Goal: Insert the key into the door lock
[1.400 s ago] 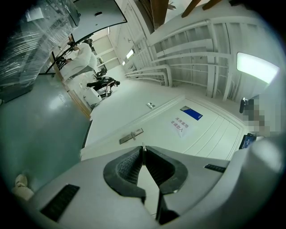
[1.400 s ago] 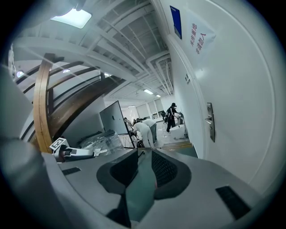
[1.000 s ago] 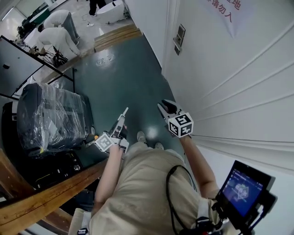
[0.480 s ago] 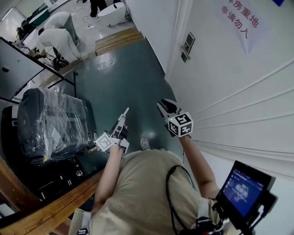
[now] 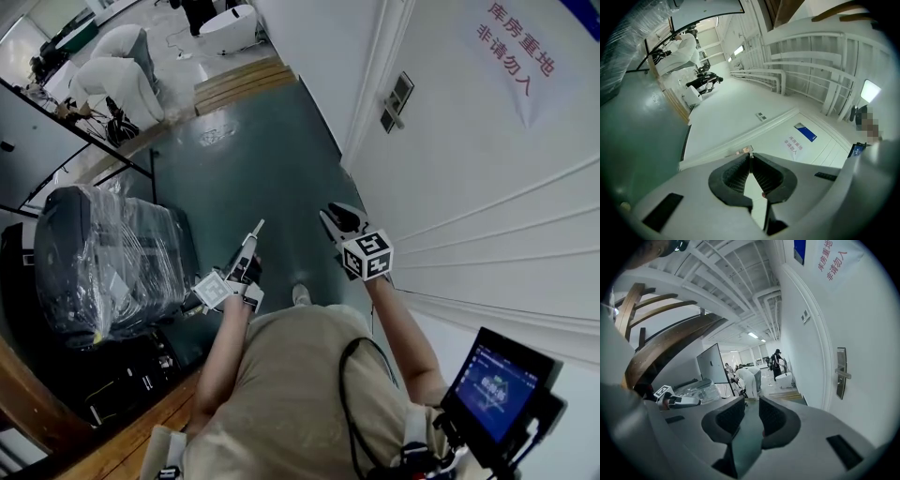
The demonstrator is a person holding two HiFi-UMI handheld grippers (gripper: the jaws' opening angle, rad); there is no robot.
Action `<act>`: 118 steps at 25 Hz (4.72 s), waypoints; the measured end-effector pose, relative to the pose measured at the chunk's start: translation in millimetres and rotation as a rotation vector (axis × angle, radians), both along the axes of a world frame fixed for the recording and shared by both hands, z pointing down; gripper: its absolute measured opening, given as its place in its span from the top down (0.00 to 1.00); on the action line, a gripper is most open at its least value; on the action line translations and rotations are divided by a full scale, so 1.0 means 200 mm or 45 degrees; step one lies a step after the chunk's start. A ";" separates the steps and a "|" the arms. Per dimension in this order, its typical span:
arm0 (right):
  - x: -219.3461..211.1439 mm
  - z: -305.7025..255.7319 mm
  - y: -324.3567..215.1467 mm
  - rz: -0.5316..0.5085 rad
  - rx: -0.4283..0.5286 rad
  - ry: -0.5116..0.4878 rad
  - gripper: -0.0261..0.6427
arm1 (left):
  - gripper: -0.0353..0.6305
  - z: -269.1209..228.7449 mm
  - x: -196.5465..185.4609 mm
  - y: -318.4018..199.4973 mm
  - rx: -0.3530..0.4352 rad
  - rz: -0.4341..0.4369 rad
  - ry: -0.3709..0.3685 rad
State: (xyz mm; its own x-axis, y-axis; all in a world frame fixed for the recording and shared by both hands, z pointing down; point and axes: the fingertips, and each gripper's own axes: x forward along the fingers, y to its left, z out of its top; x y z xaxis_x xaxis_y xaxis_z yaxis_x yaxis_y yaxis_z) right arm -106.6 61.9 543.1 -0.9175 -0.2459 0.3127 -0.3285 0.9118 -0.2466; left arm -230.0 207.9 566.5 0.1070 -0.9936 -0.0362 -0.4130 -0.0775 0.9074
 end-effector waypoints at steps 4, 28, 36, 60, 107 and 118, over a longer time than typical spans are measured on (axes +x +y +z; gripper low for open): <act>-0.06 0.01 -0.05 0.014 0.006 -0.003 0.81 | 0.90 0.04 -0.08 -0.05 -0.021 0.003 0.005; -0.11 -0.07 -0.37 0.128 0.255 0.109 0.81 | 0.90 0.02 -0.13 -0.55 -0.191 0.120 -0.534; 0.00 -0.12 -0.50 0.134 0.244 0.105 0.81 | 0.90 0.00 -0.01 -0.71 -0.188 0.155 -0.507; 0.39 -0.11 -0.94 0.194 0.207 0.079 0.81 | 0.89 0.02 0.28 -1.17 -0.206 0.223 -0.500; -0.31 -0.02 -1.26 0.345 0.194 0.112 0.81 | 0.89 0.15 -0.45 -1.55 -0.138 0.349 -0.395; -0.22 0.02 -1.35 0.412 0.182 0.135 0.81 | 0.89 0.18 -0.41 -1.69 -0.144 0.429 -0.389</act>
State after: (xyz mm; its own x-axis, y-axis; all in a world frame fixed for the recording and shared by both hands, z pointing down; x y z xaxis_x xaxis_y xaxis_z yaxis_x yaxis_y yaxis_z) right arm -151.5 -207.3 546.9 -0.7493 -0.5661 0.3436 -0.6224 0.7793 -0.0733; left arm -311.7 -129.2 602.0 0.4135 -0.8974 0.1539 -0.6311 -0.1607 0.7589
